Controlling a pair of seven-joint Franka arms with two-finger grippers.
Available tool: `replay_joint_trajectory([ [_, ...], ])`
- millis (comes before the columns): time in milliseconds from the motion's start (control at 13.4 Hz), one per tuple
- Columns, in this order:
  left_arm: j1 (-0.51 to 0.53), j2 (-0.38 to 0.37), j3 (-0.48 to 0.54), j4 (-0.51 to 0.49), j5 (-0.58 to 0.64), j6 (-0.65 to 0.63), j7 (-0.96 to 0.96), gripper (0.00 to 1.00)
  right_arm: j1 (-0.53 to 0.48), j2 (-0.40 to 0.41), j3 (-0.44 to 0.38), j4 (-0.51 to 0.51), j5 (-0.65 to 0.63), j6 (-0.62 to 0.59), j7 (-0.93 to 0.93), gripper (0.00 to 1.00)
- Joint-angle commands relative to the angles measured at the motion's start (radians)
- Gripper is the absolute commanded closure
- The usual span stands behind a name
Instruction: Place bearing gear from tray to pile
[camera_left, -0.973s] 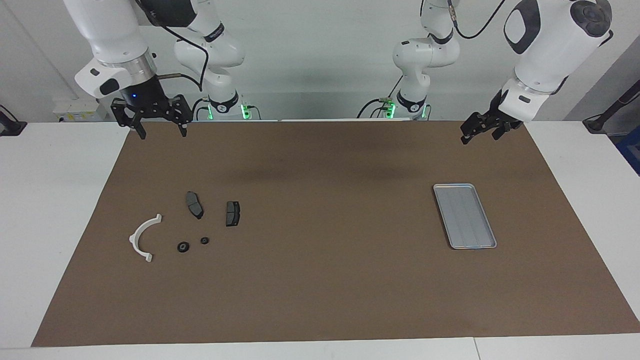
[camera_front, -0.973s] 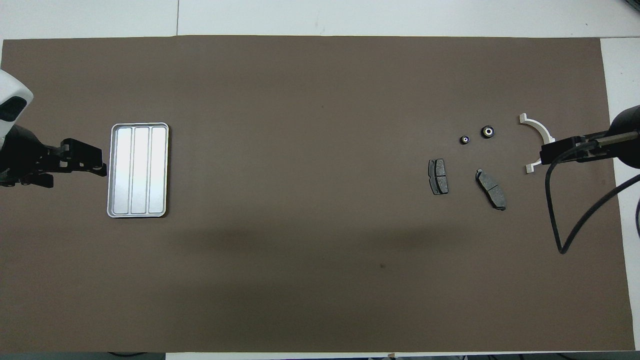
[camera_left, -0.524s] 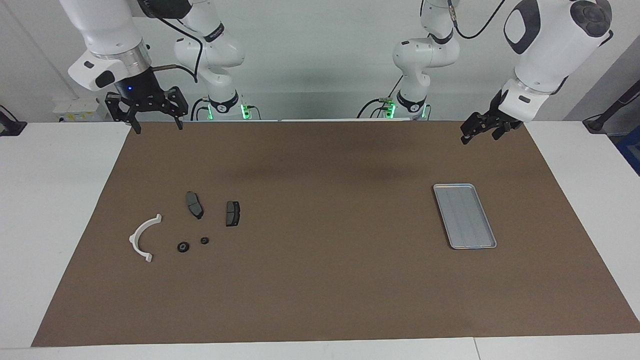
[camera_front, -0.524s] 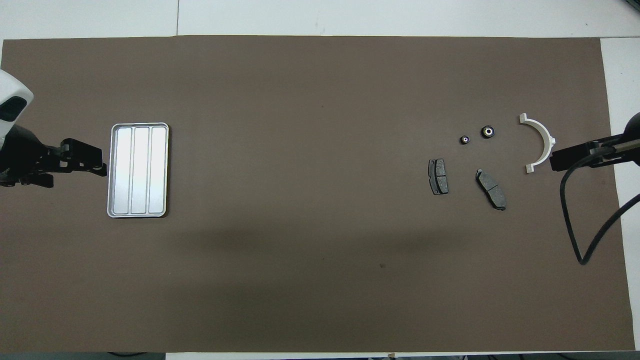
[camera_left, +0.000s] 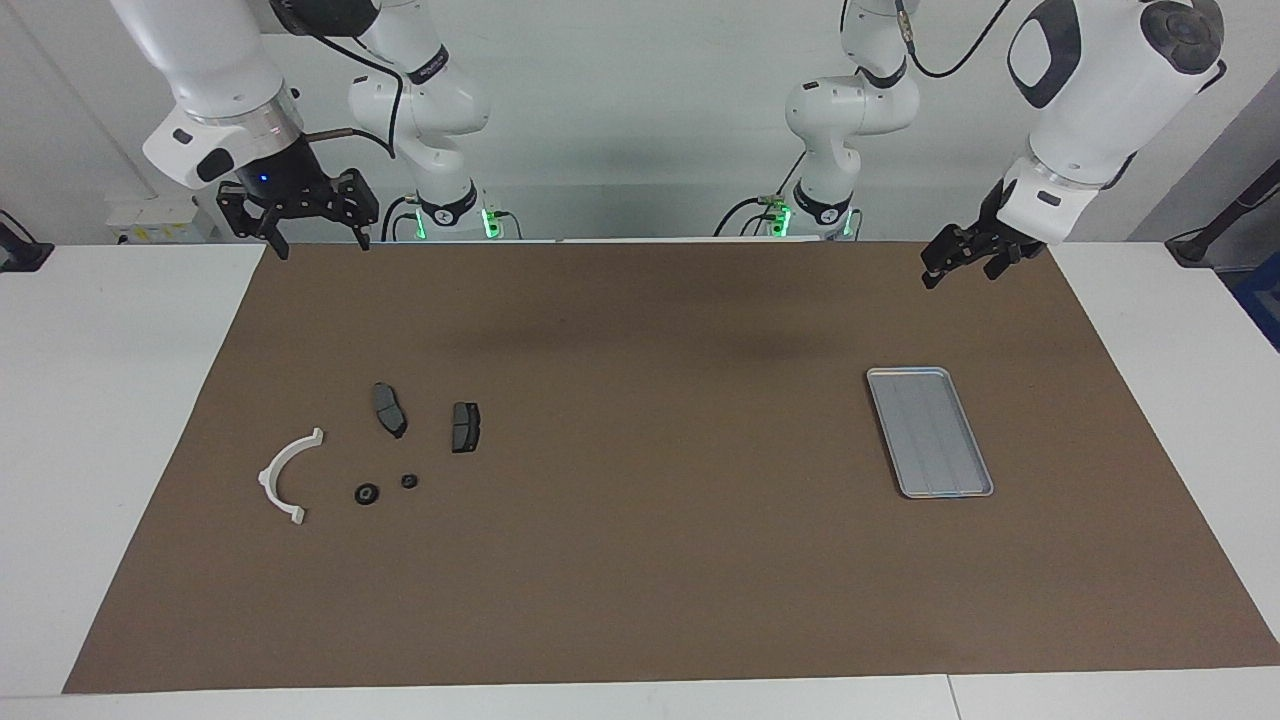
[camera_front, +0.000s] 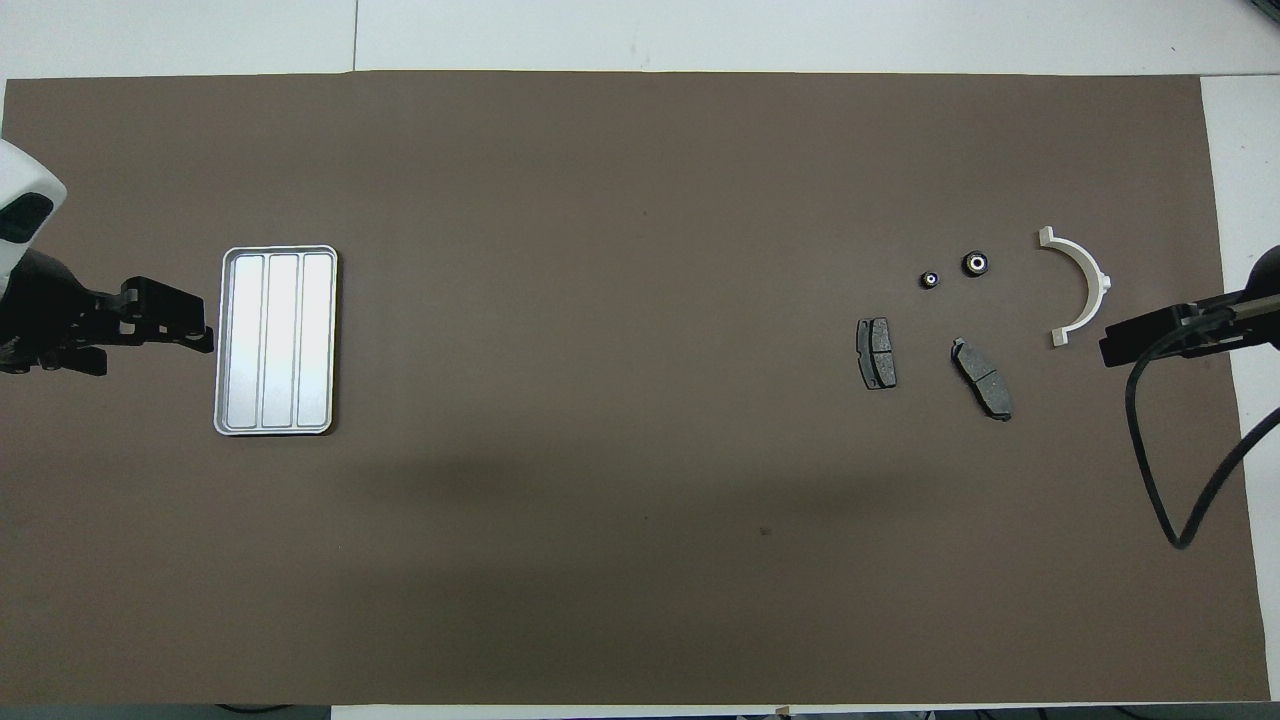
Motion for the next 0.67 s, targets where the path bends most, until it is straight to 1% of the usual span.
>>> replay_joint_trajectory([
  [0,-0.003,-0.024,0.001,-0.023,0.013,0.007,0.0,0.0,-0.018,-0.01,0.009,-0.002,0.024,-0.007,0.015,0.0],
  [75,-0.003,-0.024,0.001,-0.023,0.013,0.007,0.002,0.0,-0.018,-0.008,0.009,-0.002,0.024,0.002,0.016,0.0],
  [225,-0.003,-0.024,0.001,-0.023,0.013,0.007,0.0,0.0,-0.02,-0.004,0.009,-0.002,0.024,0.065,0.016,0.0],
  [599,-0.003,-0.024,0.001,-0.023,0.013,0.007,0.002,0.0,-0.008,-0.008,0.019,0.007,0.021,0.059,0.046,0.0],
])
